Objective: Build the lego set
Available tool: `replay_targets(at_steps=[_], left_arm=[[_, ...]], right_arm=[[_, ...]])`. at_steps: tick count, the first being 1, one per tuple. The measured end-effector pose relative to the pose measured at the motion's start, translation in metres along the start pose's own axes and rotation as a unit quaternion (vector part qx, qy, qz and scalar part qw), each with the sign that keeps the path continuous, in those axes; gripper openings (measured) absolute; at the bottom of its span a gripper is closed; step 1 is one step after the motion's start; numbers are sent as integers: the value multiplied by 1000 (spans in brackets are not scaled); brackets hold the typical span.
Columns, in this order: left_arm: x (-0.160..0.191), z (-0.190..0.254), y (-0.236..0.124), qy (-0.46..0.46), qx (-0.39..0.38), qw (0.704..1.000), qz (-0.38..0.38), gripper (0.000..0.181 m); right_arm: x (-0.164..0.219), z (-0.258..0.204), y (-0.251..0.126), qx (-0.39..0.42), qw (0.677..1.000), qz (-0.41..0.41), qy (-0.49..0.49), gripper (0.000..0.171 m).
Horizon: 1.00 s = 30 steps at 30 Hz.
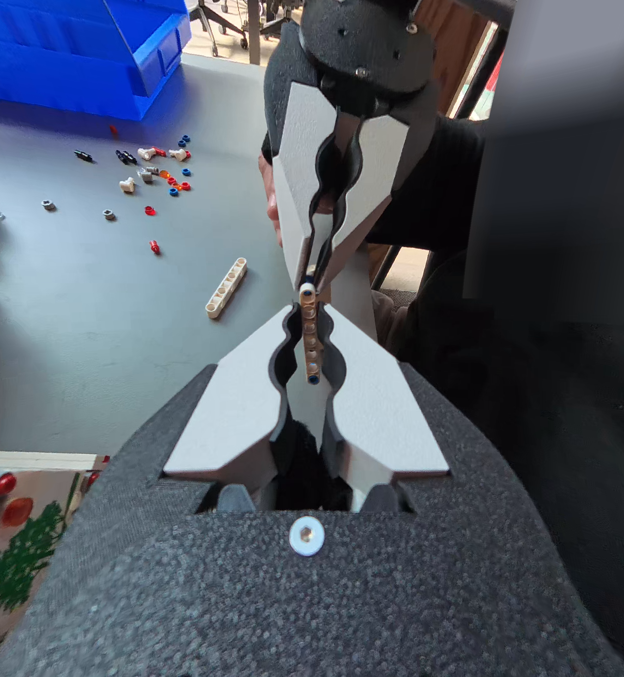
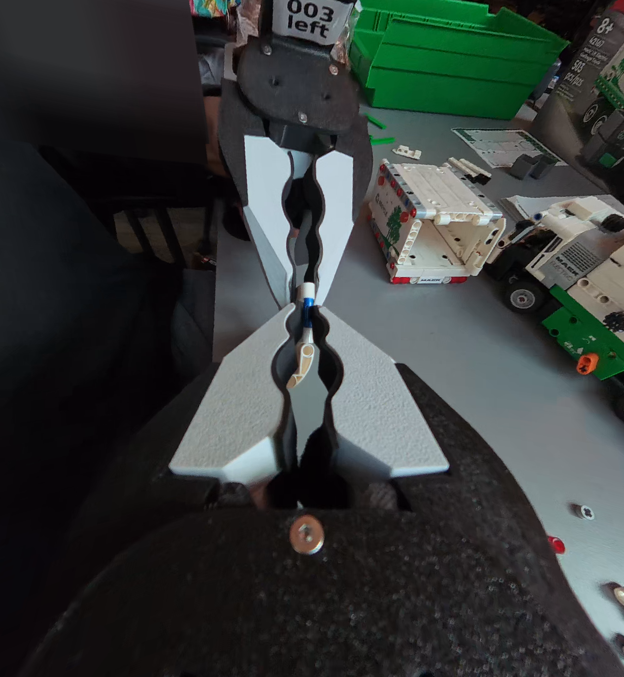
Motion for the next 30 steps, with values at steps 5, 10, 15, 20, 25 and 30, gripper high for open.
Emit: replay_targets(at_steps=[5,10,15,20,25,30], left_arm=[[2,5,4,29,4,999,-22,5],[5,7,12,56,-18,997,-58,5],[4,7,13,61,-35,996,-57,5],[6,10,5,70,-57,995,-33,8],[6,10,2,71,-62,995,-27,6],[9,9,-8,62,-57,996,-7,6]], right_arm=[[-1,-5,1,-14,1000,-14,-16,3],[-1,-9,6,-25,998,-42,-27,3],[-3,-10,5,-9,998,-60,-27,3],[-5,-10,5,-3,997,-73,-35,3],[-6,-10,6,-7,996,-74,-37,3],[-7,-7,7,-10,996,-83,-37,3]])
Point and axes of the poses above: each gripper's, where its closed fingertips meet, y out along the fingers, x out of its underside, z = x × y across the jaws, the point moved 8 cm from there along -y, back along the fingers, and after that the axes turned 11 degrees about -z, right-handed, at the moved point
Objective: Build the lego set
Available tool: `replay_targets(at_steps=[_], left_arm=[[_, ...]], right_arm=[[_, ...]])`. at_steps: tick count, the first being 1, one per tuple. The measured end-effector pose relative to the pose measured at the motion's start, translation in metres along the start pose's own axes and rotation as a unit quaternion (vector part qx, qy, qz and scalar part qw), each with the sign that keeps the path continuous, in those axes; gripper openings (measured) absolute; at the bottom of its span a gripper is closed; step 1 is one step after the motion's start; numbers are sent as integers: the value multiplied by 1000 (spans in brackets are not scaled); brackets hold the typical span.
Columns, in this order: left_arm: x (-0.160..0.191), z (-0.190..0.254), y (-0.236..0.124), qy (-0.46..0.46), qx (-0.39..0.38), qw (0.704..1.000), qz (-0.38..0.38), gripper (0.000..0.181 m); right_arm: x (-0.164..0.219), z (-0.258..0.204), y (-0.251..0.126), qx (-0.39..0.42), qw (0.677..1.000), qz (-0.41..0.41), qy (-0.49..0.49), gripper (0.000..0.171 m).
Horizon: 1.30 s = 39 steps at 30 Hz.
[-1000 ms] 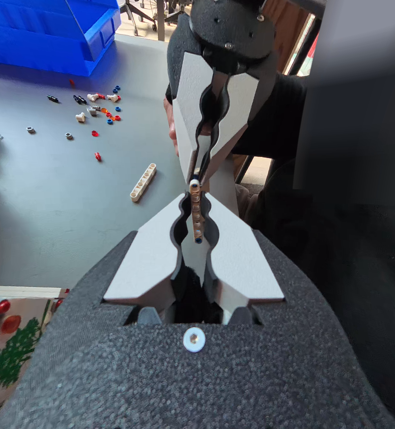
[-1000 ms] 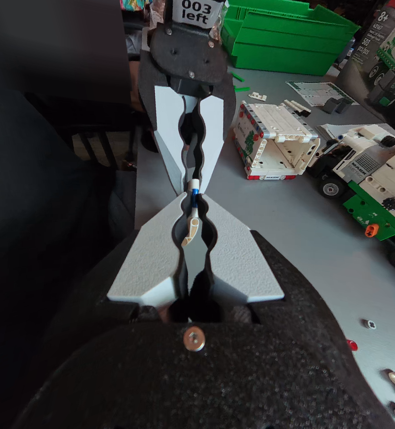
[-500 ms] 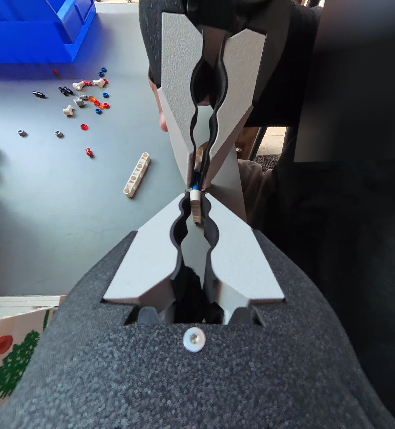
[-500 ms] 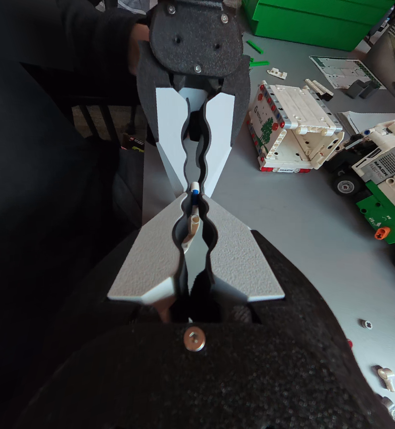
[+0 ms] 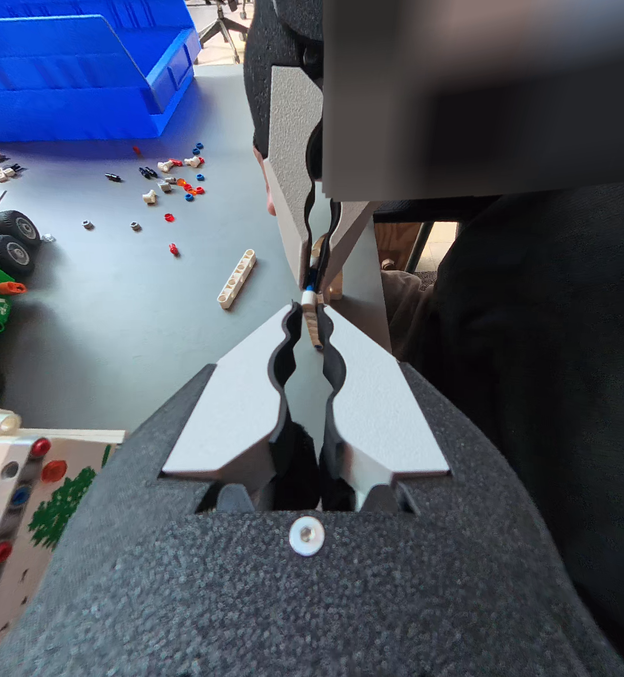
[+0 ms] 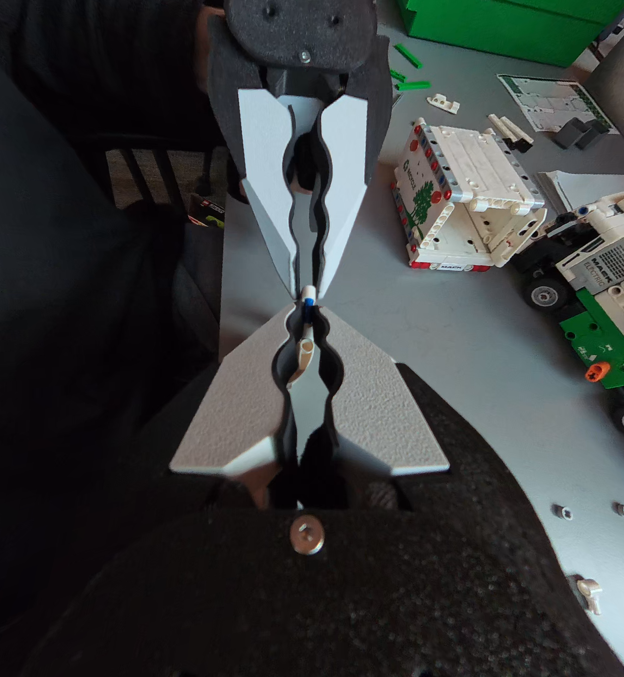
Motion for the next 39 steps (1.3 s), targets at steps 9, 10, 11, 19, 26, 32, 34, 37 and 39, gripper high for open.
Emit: replay_targets(at_steps=[9,10,11,19,26,32,34,37,39], left_arm=[[-1,1,0,23,-1,1000,1,5],[-1,1,0,26,-2,1000,1,5],[-1,1,1,27,0,1000,1,5],[-2,2,3,22,1,1000,1,5],[-2,-1,2,4,-3,1000,1,5],[-2,-3,3,-6,-7,1000,1,5],[-2,-4,3,-10,-13,1000,1,5],[-4,-6,3,-16,-28,999,9,5],[-9,-11,-1,-33,-58,997,36,7]], right_arm=[[-3,-1,0,-3,1000,-23,-10,3],[-3,-1,0,-3,1000,-27,-10,3],[-4,-1,0,-6,1000,-28,-9,3],[-4,-2,0,-8,1000,-28,7,3],[6,-2,-22,0,998,27,50,18],[24,3,-10,-13,997,32,67,24],[26,4,-2,-15,997,24,67,24],[24,9,0,11,996,43,75,8],[22,19,-4,3,989,67,130,9]])
Point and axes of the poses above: each gripper's, where its closed fingertips meet, y out along the fingers, x out of its underside, z = x × y across the jaws, the point moved 8 cm from there along -y, back along the fingers, and after that the axes turned 11 degrees about -z, right-handed, at the moved point
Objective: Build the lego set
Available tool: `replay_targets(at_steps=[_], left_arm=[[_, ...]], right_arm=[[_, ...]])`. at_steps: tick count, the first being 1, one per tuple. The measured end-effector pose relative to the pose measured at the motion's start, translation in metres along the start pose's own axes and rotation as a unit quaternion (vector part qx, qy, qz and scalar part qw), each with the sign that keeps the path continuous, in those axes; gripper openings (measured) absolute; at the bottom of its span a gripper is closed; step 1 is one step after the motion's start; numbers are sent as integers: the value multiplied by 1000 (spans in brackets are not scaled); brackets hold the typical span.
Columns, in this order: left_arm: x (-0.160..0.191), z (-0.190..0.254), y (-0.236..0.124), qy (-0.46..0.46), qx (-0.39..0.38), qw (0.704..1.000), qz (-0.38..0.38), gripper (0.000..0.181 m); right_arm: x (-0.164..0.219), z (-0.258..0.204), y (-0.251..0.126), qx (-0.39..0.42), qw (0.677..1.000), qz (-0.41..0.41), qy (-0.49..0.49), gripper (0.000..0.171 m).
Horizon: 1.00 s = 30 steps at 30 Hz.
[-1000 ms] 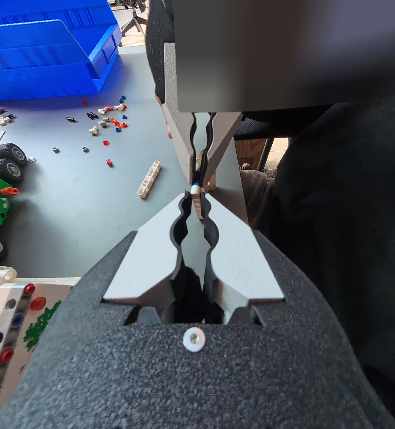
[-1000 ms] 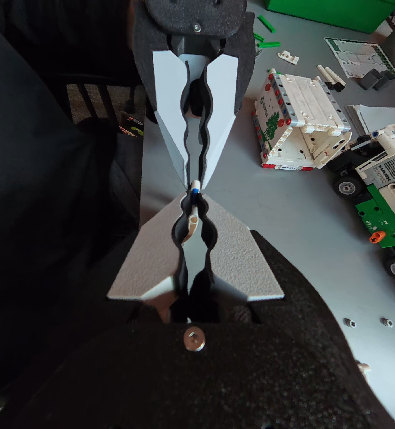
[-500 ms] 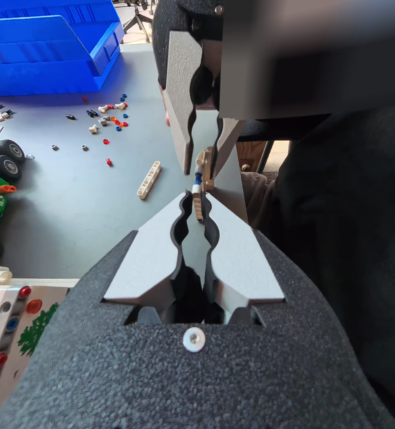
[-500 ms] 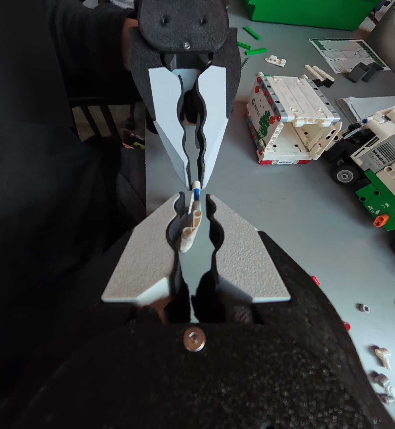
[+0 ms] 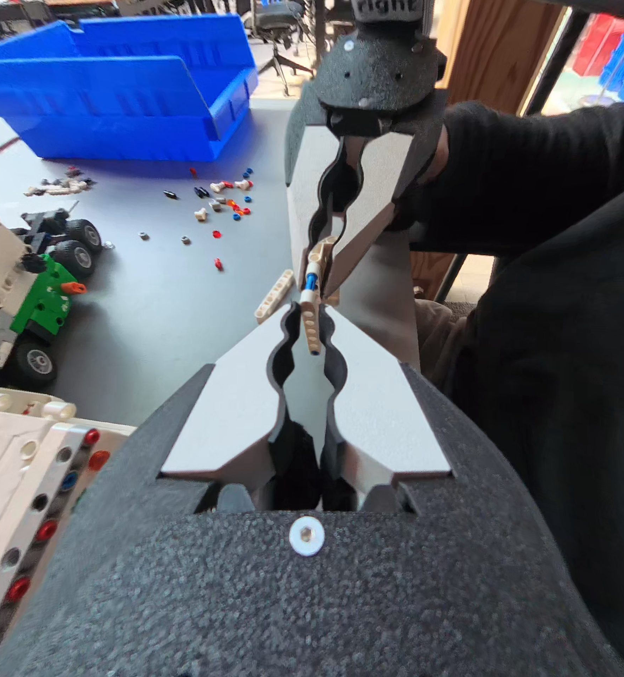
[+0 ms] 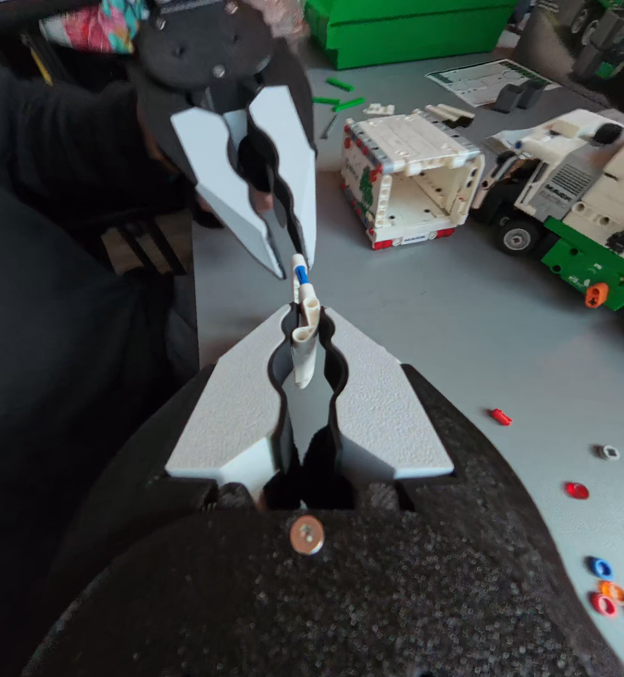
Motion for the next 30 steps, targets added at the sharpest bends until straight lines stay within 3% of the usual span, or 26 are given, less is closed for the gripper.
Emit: replay_targets(at_steps=[2,4,7,19,30], left_arm=[[-5,-6,-4,-10,-48,999,15,30],[-7,-10,-4,5,-128,992,4,48],[-14,-9,-4,5,-220,975,15,45],[-21,3,0,43,-325,945,6,34],[-24,7,1,58,-334,941,-16,30]], right_arm=[[-10,16,-9,7,991,86,106,9],[-14,26,-15,-12,960,182,211,9],[-15,23,-6,-14,930,241,276,9],[-26,3,11,20,926,226,301,9],[-26,1,10,1,927,215,308,10]])
Point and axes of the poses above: each gripper's, where its closed fingertips meet, y out along the fingers, x out of its underside, z = x × y across the jaws, the point moved 8 cm from there along -y, back along the fingers, and after that the axes turned 11 degrees about -z, right-handed, at the moved point
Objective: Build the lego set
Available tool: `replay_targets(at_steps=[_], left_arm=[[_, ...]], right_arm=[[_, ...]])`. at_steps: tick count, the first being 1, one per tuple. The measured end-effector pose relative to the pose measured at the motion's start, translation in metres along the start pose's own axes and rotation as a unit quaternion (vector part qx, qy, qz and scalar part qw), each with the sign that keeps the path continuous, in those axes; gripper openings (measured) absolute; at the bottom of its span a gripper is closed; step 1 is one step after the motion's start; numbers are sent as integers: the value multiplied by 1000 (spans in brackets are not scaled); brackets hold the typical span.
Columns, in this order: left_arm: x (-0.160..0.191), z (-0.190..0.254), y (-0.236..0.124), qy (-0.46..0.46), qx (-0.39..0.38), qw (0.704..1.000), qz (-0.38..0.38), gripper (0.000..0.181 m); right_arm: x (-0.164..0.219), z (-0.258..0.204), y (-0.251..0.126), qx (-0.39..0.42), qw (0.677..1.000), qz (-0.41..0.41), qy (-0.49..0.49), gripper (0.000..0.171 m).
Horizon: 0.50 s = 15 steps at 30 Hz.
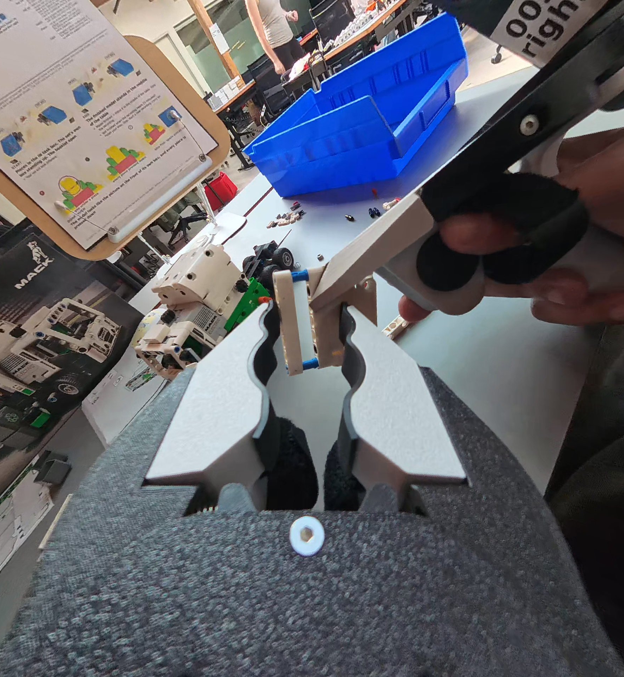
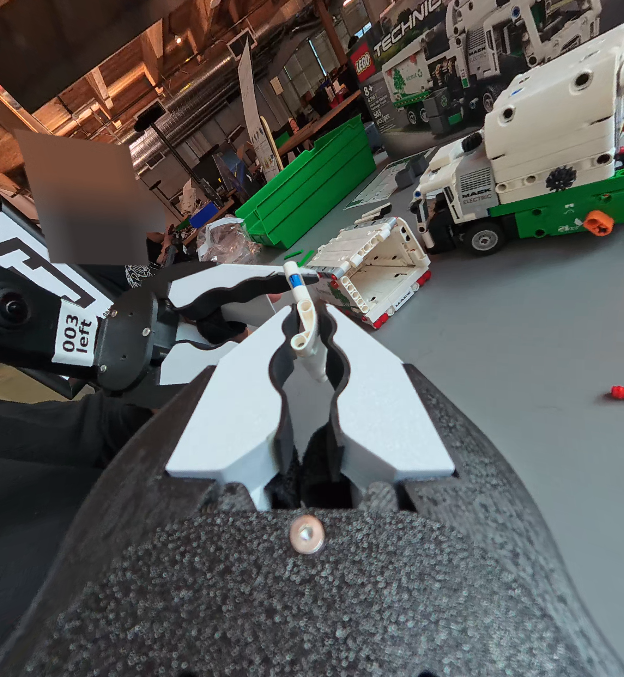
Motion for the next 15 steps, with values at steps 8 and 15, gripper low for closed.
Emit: replay_targets(at_steps=[8,15], left_arm=[[-4,-4,-3,35,18,999,18,30],[-2,-25,-15,-148,218,958,113,40]], right_arm=[[1,5,-2,-58,998,26,14,9],[-8,-4,-11,-213,970,114,11,8]])
Point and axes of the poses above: each gripper's, where its closed fingertips meet, y out along the fingers, x out of its underside, z = x × y across the jaws, the point moved 8 cm from there along -y, back along the fingers, and after that the axes turned 11 degrees about -z, right-handed, at the moved point
